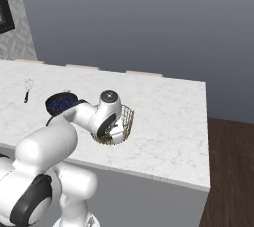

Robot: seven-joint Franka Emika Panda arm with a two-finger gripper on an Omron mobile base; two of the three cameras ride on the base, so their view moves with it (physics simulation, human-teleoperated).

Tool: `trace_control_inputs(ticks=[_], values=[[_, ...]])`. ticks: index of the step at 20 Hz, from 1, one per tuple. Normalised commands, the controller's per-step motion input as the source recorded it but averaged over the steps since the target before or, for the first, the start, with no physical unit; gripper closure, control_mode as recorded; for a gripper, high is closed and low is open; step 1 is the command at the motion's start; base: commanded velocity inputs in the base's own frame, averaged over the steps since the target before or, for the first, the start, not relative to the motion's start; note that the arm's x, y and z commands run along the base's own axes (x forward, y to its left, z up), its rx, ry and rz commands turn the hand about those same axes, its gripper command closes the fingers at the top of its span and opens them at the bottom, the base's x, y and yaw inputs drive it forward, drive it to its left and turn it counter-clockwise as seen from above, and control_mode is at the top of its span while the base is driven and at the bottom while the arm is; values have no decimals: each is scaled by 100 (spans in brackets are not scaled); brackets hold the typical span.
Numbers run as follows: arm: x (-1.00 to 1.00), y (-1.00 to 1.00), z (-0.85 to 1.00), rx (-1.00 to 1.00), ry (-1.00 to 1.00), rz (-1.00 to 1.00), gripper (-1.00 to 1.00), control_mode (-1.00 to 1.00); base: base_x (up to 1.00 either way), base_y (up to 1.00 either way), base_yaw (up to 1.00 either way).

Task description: Open the cabinet, pick up the bread from the cabinet and place it in the basket. Then move the basket to the dining counter.

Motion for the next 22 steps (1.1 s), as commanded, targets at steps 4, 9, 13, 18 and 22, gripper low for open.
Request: trace_control_inputs(ticks=[4, 9, 13, 18, 22], values=[[0, 1, 56, -10, 3, -7, -100, -100, 0, 0, 0], [-16, 0, 100, -20, 11, -11, -100, -100, 0, 0, 0], [-30, 9, 100, -26, 2, 0, -100, -100, 0, 0, 0], [-48, 41, 98, -25, 0, 16, -100, -100, 0, 0, 0], [-84, 66, 84, -29, 0, 30, -100, -100, 0, 0, 0]])
